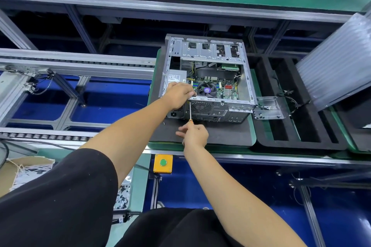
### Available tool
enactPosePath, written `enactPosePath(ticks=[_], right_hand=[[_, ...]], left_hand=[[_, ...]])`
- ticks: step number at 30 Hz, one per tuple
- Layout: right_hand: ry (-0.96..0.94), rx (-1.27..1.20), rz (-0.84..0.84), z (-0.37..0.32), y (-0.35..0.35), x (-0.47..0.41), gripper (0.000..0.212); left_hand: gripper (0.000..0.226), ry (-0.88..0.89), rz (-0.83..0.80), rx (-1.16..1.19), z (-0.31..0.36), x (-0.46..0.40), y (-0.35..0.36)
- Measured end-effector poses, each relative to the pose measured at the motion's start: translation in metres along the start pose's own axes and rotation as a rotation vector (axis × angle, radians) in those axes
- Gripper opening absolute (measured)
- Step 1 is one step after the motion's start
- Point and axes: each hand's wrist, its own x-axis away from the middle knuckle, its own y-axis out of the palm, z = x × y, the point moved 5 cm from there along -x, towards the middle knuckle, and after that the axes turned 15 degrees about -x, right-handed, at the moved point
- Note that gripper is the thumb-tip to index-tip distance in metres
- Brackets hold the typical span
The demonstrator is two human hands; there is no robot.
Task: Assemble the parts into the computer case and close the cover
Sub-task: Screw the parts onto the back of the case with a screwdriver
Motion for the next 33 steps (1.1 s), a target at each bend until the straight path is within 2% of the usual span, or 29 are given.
enactPosePath(ticks=[2,6,8,11,14,18,21,24,26,30,33], right_hand=[[0.002,0.019,-0.015,0.0,0.0,-0.004,0.015],[0.338,-0.29,-0.175,0.013,0.011,-0.001,0.022],[0.394,-0.364,-0.234,0.018,0.014,0.001,0.022],[0.359,-0.334,-0.214,0.017,0.014,0.003,0.012],[0.187,-0.205,-0.084,0.009,0.004,-0.002,0.016],[0.029,-0.001,-0.011,-0.001,-0.001,-0.007,0.009],[0.147,-0.008,-0.058,0.001,0.004,-0.01,0.015],[0.431,-0.356,-0.207,0.01,0.015,-0.001,0.019],[0.506,-0.449,-0.27,0.012,0.017,-0.001,0.023],[0.457,-0.402,-0.301,0.008,0.019,0.001,0.016],[0.315,-0.284,-0.211,0.004,0.017,0.001,0.016]], left_hand=[[0.028,-0.001,0.007,0.006,0.0,0.0,0.001],[0.028,-0.004,0.021,0.007,0.0,0.0,0.001],[0.028,-0.008,0.019,0.004,-0.001,0.0,0.001],[0.03,-0.004,0.017,0.01,-0.001,0.0,0.001],[0.03,-0.006,0.022,0.017,-0.001,0.0,0.002],[0.029,-0.005,0.03,0.021,-0.002,0.0,0.002],[0.029,-0.007,0.039,0.013,-0.001,0.0,0.002],[0.03,-0.005,0.032,0.006,-0.002,0.001,0.001],[0.031,0.001,0.033,-0.004,-0.001,0.001,0.001],[0.031,0.006,0.032,-0.006,0.0,0.001,0.0],[0.03,0.015,0.019,0.012,0.0,0.001,0.0]])
